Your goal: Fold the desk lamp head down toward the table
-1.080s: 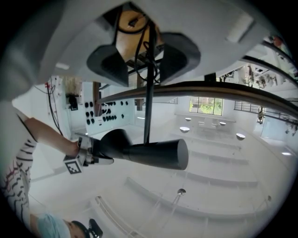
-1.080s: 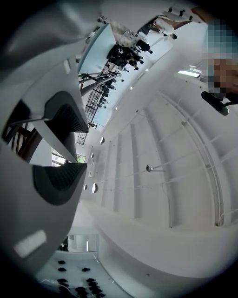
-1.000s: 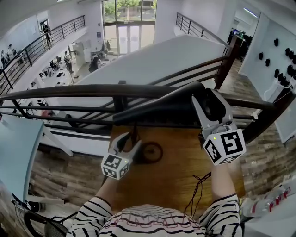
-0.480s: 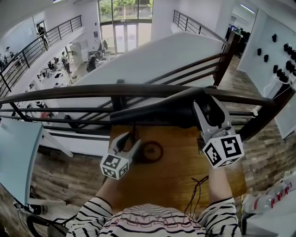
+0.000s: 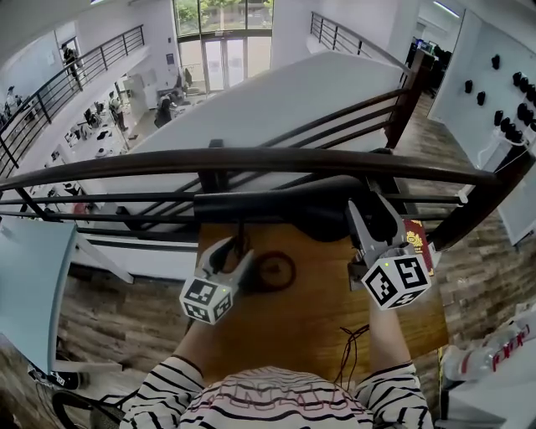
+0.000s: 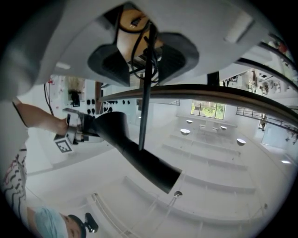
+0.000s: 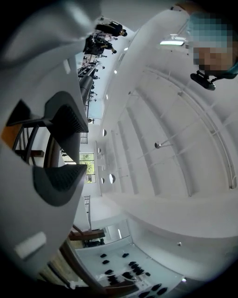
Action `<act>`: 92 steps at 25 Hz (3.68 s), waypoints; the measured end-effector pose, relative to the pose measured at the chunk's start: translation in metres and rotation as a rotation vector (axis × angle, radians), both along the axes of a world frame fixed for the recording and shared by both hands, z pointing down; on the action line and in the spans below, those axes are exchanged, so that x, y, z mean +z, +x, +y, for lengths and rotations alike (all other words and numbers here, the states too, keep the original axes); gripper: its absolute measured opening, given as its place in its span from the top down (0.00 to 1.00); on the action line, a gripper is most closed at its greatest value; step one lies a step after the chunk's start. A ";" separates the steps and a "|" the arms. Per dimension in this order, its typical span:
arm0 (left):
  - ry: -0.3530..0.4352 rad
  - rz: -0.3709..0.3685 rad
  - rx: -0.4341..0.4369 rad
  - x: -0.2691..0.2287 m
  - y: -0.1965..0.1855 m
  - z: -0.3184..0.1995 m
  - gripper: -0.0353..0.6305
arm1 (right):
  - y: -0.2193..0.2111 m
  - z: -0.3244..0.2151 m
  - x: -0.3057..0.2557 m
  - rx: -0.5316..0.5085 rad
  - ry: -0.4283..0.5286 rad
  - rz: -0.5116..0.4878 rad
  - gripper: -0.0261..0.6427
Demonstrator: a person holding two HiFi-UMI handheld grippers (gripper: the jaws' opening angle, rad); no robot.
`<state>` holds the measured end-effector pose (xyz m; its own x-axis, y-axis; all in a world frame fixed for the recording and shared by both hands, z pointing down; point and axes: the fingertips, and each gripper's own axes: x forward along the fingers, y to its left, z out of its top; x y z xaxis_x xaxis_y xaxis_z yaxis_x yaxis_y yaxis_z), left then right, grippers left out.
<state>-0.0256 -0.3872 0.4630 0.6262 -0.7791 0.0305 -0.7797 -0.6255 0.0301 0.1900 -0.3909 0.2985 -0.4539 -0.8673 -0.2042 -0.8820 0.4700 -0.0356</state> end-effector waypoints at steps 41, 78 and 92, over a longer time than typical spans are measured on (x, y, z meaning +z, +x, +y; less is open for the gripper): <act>-0.064 0.054 -0.013 0.011 -0.020 0.010 0.66 | -0.077 0.002 0.160 -0.137 -0.373 -0.163 0.72; -0.149 0.098 0.141 0.035 -0.076 0.196 0.84 | -0.131 0.210 0.189 0.012 -0.425 -0.206 0.95; -0.156 0.094 0.176 0.046 -0.130 0.253 0.94 | -0.187 0.267 0.202 0.053 -0.442 -0.206 0.96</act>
<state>-0.1557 -0.1341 0.5092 0.7579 -0.6478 0.0770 -0.6480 -0.7337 0.2047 0.0029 -0.1237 0.5003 -0.3957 -0.9120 0.1080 -0.8579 0.3251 -0.3978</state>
